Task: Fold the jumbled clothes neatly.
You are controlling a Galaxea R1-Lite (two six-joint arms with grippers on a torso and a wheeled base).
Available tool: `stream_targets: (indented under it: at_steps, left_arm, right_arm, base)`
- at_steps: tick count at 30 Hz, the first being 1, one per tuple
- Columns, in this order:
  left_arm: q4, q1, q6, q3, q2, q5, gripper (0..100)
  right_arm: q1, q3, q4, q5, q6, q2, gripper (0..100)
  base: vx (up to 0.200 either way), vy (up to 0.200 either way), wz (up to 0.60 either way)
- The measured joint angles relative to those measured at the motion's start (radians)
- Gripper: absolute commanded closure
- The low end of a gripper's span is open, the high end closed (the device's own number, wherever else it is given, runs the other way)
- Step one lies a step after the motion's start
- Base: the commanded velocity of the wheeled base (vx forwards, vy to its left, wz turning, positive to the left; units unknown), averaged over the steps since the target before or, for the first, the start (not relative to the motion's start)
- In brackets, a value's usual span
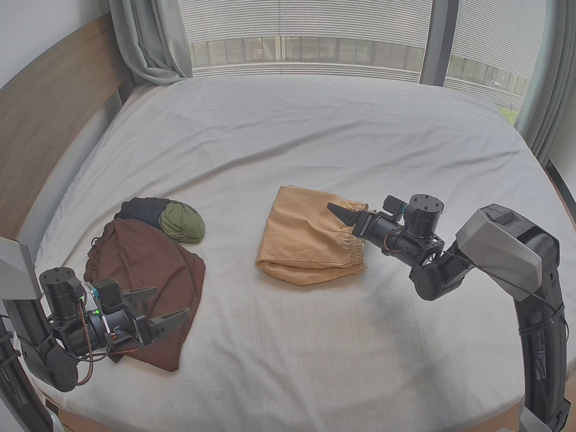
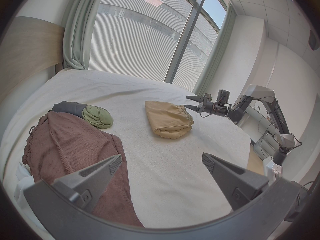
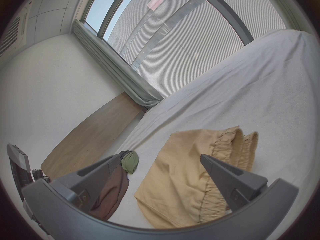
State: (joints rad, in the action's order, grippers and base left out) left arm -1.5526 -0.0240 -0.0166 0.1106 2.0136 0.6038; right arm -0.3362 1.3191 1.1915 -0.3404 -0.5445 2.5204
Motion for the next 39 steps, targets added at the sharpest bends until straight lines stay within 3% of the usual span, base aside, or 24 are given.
stream_targets:
  at_steps: [22,31,39]
  left_arm:
    - [0.000,-0.002,0.023,-0.002,-0.001,0.011,0]
    - [0.000,-0.050,0.242,0.009,-0.079,0.011,0]
    - [0.001,-0.154,0.350,-0.011,-0.245,0.005,0]
  right_arm:
    - [0.009,0.024,0.001,0.031,0.030,0.130,0]
    - [0.003,-0.116,0.013,0.053,0.031,-0.047,0]
    - [0.007,-0.459,0.013,0.058,0.119,-0.378,0]
  base:
    - [0.000,0.000,0.00]
    - [0.000,0.000,0.00]
    - [0.000,0.000,0.00]
